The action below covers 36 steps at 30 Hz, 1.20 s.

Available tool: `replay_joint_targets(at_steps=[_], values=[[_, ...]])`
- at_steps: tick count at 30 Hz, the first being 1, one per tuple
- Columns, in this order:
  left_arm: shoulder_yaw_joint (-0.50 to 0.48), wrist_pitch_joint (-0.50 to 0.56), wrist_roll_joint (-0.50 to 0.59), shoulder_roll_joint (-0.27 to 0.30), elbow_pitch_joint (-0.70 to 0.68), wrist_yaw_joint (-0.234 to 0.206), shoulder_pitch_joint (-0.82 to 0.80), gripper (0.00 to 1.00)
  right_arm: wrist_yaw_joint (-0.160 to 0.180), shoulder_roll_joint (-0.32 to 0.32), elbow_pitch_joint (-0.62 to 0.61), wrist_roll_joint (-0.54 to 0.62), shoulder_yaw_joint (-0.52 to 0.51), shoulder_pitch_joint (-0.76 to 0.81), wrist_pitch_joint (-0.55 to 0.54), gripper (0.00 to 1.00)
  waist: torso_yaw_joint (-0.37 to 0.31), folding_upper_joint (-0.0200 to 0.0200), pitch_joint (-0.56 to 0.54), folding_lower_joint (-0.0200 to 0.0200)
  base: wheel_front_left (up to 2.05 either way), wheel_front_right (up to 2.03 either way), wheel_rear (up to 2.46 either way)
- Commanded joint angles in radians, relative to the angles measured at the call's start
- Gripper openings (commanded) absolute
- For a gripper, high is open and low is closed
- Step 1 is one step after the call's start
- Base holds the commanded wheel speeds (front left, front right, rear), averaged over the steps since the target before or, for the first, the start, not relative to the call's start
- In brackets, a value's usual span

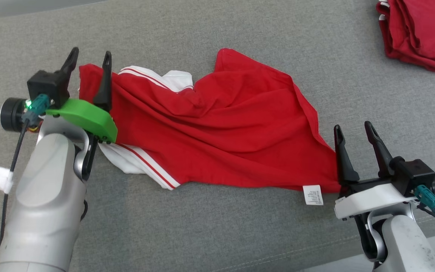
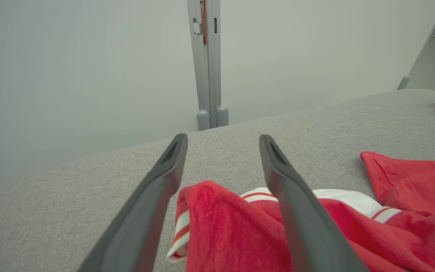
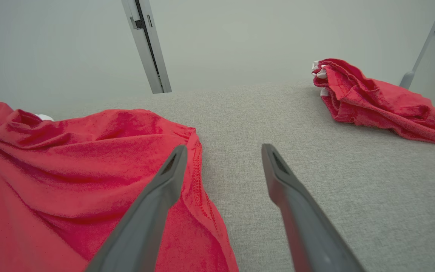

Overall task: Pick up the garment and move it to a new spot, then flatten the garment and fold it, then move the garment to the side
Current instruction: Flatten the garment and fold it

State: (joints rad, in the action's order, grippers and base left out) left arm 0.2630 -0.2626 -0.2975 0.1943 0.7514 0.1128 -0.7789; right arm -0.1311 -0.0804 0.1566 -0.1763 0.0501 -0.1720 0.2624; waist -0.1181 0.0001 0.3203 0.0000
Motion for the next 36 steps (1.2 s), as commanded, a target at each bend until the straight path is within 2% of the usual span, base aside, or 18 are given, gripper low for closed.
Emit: replay_joint_targets(at_steps=[1, 10, 14, 19, 27, 32, 33, 34, 35, 36], values=[[-0.016, -0.002, 0.008, -0.001, -0.027, -0.010, 0.047, 1.00, 0.001, 0.001, 0.005, 0.005, 0.004, 0.008, 0.003, 1.00, 0.026, -0.0001, -0.031, 0.0000, 0.00, 0.00, 0.00], [-0.079, -0.001, 0.038, -0.010, -0.227, -0.024, 0.325, 1.00, 0.001, 0.002, 0.016, -0.001, 0.010, 0.035, 0.003, 1.00, 0.063, -0.0001, -0.080, 0.0000, 0.00, 0.00, 0.00], [-0.070, -0.002, 0.041, -0.024, -0.242, -0.015, 0.410, 1.00, 0.001, 0.001, 0.018, -0.003, 0.007, 0.046, 0.003, 1.00, 0.072, -0.0001, -0.085, 0.0000, 0.00, 0.00, 0.00], [-0.039, 0.000, 0.046, -0.026, -0.182, -0.006, 0.439, 1.00, 0.001, -0.005, 0.023, -0.005, 0.016, 0.036, 0.003, 1.00, 0.059, -0.0001, -0.081, 0.0000, 0.00, 0.00, 0.00], [0.000, 0.024, 0.030, -0.025, -0.028, 0.008, 0.388, 1.00, 0.001, -0.002, 0.029, -0.011, 0.018, 0.027, 0.003, 1.00, 0.016, -0.0001, -0.061, 0.0000, 0.00, 0.00, 0.00], [0.025, 0.021, 0.010, -0.044, 0.033, 0.013, 0.362, 1.00, 0.001, 0.000, 0.027, -0.011, 0.013, 0.028, 0.003, 1.00, 0.004, -0.0001, -0.055, 0.0000, 0.00, 0.00, 0.00], [0.031, 0.025, 0.008, -0.049, 0.044, 0.014, 0.359, 0.82, 0.001, 0.000, 0.027, -0.010, 0.012, 0.028, 0.003, 1.00, 0.004, -0.0001, -0.055, 0.0000, 0.00, 0.00, 0.00], [0.038, 0.034, 0.003, -0.055, 0.058, 0.016, 0.356, 0.40, 0.001, 0.001, 0.028, -0.010, 0.011, 0.029, 0.003, 1.00, 0.005, -0.0001, -0.055, 0.0000, 0.00, 0.00, 0.00], [0.048, 0.039, -0.003, -0.057, 0.072, 0.017, 0.351, 0.06, 0.001, 0.001, 0.029, -0.009, 0.010, 0.030, 0.003, 1.00, 0.005, -0.0001, -0.057, 0.0000, 0.00, 0.00, 0.00], [0.056, 0.037, -0.007, -0.059, 0.084, 0.018, 0.347, 0.00, 0.001, 0.002, 0.030, -0.007, 0.010, 0.030, 0.003, 1.00, 0.007, -0.0001, -0.059, 0.0000, 0.00, 0.00, 0.00]])
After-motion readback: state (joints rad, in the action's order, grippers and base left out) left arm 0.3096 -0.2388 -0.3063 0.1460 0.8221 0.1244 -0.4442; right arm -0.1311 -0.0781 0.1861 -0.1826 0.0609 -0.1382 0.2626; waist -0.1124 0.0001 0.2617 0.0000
